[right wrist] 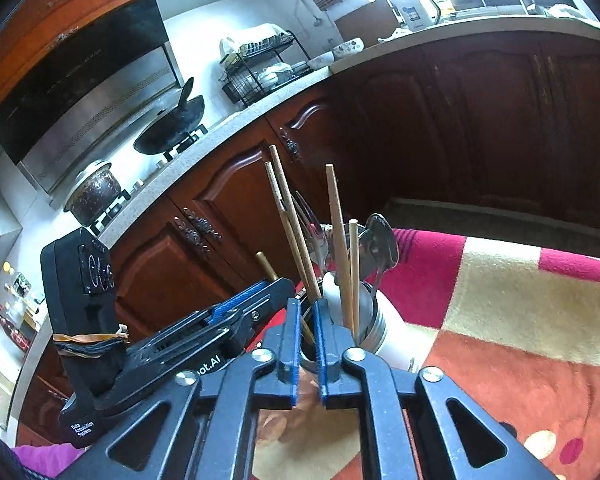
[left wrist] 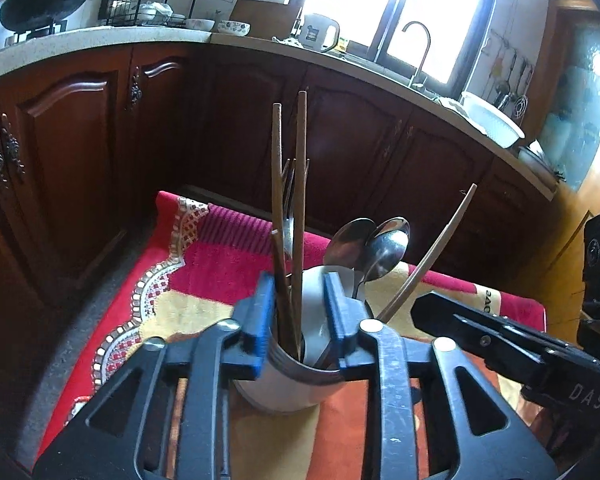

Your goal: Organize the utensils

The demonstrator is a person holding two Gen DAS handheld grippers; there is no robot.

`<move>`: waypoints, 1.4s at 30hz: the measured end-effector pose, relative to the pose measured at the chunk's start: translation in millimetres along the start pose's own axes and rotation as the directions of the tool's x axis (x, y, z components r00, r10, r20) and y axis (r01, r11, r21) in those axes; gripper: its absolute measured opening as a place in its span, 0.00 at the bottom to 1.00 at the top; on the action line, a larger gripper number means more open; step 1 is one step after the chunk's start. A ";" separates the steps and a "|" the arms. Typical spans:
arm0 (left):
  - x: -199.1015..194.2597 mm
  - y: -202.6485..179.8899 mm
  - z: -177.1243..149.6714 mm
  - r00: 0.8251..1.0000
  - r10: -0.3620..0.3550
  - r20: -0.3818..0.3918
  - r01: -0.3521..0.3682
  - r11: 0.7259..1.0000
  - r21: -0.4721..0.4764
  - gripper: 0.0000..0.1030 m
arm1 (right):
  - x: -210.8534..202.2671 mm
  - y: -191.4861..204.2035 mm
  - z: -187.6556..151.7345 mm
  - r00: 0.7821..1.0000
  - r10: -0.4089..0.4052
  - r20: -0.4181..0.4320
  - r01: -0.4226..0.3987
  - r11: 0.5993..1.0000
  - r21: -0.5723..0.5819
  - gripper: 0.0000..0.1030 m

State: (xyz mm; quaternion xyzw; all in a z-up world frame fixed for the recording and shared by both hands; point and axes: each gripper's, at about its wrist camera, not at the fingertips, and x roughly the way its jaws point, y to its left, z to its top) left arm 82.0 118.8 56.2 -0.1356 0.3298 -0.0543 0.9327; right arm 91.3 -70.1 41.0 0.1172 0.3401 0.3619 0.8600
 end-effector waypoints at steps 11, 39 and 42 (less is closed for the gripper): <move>-24.7 3.3 -9.4 0.997 0.075 -0.004 -0.075 0.996 0.049 0.45 | -29.6 8.3 -10.6 0.998 -0.052 0.026 0.052 0.998 -0.030 0.22; -52.6 -11.5 -46.7 0.979 0.197 -0.048 -0.194 0.979 0.069 0.46 | -32.3 27.9 -52.8 0.946 -0.324 -0.003 0.320 0.936 -0.142 0.41; -53.9 -12.2 -47.3 0.978 0.202 -0.047 -0.199 0.978 0.068 0.46 | -32.9 28.7 -51.6 0.945 -0.327 -0.001 0.325 0.937 -0.129 0.41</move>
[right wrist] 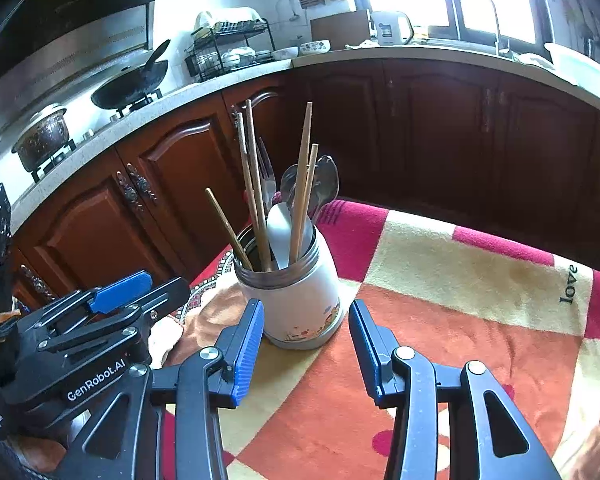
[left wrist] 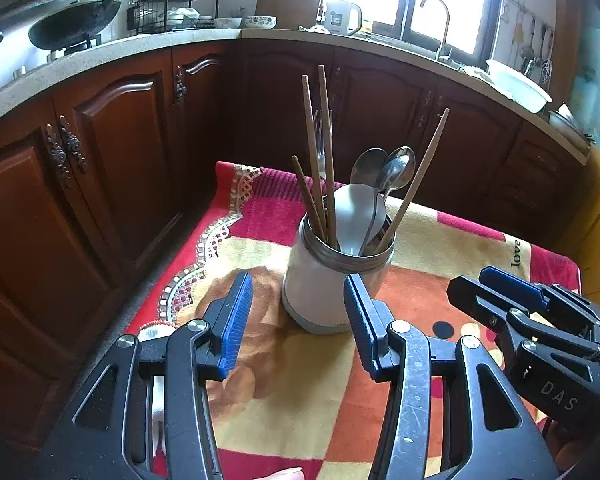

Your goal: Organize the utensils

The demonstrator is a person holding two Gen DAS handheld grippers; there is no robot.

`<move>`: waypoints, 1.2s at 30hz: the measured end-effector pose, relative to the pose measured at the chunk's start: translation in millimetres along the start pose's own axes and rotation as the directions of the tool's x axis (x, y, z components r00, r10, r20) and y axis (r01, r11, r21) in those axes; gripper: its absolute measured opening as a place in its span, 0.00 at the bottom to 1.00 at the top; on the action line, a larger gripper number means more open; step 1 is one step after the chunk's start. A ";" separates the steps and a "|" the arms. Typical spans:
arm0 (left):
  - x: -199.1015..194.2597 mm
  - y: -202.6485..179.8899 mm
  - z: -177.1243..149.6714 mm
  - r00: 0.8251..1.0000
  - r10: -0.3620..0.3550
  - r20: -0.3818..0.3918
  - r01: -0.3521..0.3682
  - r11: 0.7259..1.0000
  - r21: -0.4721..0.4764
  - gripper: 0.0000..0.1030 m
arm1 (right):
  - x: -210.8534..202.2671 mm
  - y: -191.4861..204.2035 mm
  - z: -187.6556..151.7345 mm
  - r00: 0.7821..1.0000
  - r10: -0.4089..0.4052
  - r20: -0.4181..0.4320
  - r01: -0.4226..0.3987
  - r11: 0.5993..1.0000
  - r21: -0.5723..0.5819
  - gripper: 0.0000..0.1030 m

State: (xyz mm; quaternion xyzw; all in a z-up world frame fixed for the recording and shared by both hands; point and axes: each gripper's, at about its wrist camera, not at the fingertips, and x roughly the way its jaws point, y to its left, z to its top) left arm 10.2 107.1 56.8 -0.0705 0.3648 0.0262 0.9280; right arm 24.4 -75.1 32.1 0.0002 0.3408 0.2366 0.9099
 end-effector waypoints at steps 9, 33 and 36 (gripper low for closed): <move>0.1 -0.6 -3.0 1.000 0.003 -0.009 -0.003 1.000 -0.005 0.46 | -4.5 -1.9 -1.2 1.000 -0.023 0.005 0.023 1.000 0.002 0.51; 1.1 -8.6 -6.7 1.000 0.002 -0.022 -0.001 1.000 0.017 0.46 | -2.0 -5.5 -2.6 1.000 -0.026 -0.006 0.026 1.000 0.003 0.52; 1.4 -8.5 -7.7 1.000 0.002 -0.024 -0.002 1.000 0.017 0.46 | -1.6 -5.7 -2.8 1.000 -0.024 -0.008 0.024 1.000 0.003 0.52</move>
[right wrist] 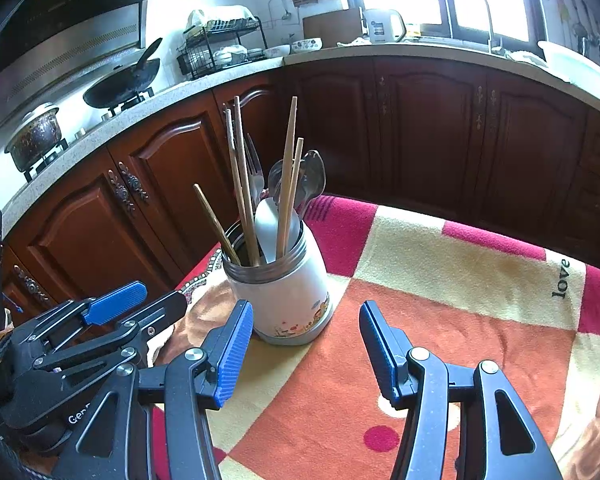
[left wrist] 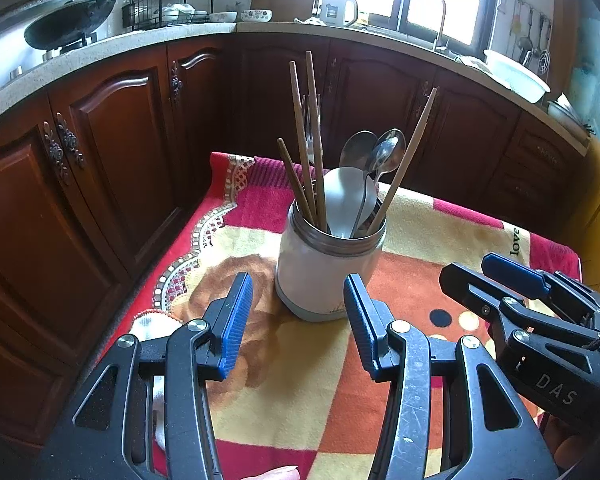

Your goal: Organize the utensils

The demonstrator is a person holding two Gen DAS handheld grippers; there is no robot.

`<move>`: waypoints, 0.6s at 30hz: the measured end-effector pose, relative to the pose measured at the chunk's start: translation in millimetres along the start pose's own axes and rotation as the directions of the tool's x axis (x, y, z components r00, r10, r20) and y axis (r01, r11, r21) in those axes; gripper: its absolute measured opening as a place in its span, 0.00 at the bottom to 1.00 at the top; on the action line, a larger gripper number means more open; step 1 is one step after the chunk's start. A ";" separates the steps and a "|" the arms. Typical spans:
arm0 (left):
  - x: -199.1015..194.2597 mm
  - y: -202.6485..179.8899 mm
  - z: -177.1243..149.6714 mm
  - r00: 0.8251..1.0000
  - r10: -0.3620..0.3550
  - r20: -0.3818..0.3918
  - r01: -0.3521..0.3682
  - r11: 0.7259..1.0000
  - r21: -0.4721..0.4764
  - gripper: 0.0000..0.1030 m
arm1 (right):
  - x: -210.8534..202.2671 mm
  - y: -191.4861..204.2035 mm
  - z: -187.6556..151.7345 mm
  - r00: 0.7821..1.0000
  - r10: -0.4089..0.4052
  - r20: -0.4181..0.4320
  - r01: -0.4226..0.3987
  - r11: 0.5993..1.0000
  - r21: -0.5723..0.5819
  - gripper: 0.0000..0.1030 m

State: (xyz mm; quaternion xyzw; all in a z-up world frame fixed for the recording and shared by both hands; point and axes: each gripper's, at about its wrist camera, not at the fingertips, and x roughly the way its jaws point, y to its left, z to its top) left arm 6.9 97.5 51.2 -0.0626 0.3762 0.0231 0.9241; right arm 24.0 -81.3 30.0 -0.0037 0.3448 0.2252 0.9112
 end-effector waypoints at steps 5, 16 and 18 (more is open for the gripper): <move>0.3 -0.1 -0.7 1.000 -0.002 -0.003 0.002 1.000 0.000 0.46 | 1.1 -1.0 -0.3 1.000 0.000 -0.001 0.000 1.000 -0.005 0.52; 2.0 -2.7 -1.3 1.000 -0.005 -0.011 0.005 1.000 0.001 0.46 | 2.1 0.5 0.8 1.000 0.003 -0.005 -0.003 1.000 -0.004 0.52; 2.2 -2.7 -1.3 1.000 -0.005 -0.011 0.005 1.000 0.001 0.46 | 2.6 0.7 1.3 1.000 0.002 -0.004 -0.002 1.000 -0.006 0.52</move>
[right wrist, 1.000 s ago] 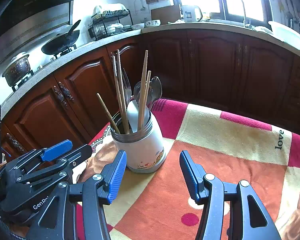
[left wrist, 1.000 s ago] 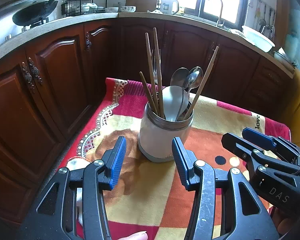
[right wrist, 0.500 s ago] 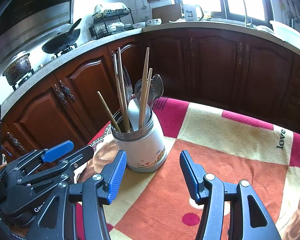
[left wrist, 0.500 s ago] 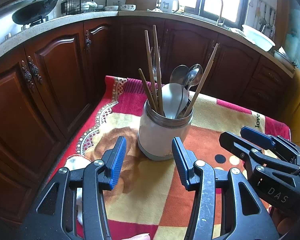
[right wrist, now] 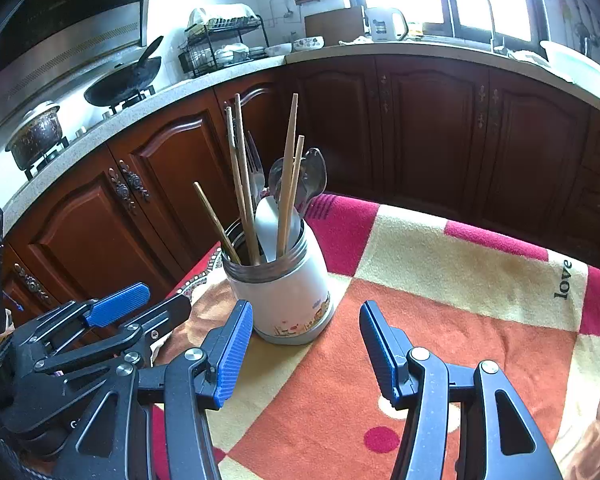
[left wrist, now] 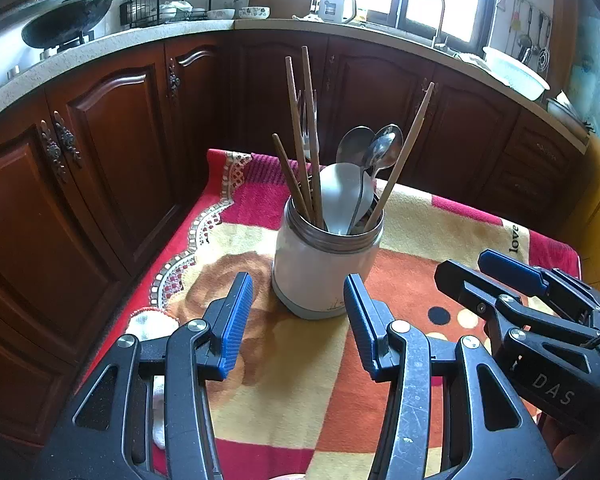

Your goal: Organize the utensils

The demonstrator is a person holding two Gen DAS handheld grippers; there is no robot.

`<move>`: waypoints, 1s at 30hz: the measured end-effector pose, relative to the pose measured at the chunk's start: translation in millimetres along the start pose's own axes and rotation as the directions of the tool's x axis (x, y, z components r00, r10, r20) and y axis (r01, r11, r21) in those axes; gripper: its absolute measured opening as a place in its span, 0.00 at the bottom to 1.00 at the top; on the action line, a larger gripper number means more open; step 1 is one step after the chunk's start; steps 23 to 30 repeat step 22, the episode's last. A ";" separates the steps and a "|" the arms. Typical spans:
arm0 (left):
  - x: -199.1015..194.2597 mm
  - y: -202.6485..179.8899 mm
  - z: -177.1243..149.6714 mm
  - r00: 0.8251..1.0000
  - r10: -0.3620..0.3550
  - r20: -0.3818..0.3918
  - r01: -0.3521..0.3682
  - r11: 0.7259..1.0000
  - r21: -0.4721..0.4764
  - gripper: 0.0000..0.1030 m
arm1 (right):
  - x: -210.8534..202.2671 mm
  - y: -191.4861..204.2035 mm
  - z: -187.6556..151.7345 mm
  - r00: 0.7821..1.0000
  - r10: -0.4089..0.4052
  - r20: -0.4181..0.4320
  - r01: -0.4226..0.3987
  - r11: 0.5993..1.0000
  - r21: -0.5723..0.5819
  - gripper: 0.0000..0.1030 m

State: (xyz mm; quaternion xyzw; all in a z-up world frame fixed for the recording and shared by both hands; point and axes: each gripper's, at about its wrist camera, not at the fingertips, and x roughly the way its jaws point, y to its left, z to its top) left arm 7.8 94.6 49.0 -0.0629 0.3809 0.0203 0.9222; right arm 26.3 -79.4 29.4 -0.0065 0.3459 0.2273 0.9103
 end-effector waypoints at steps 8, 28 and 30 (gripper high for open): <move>1.4 0.2 -0.1 1.000 0.000 -0.006 0.000 1.000 -0.004 0.46 | 0.7 0.2 -0.4 1.000 0.003 -0.004 -0.003 1.000 0.002 0.52; 2.4 -8.2 -3.3 1.000 -0.022 0.000 0.022 1.000 0.022 0.46 | 2.5 -13.2 -6.0 1.000 -0.002 -0.005 0.002 1.000 0.019 0.52; 2.4 -8.2 -3.3 1.000 -0.022 0.000 0.022 1.000 0.022 0.46 | 2.5 -13.2 -6.0 1.000 -0.002 -0.005 0.002 1.000 0.019 0.52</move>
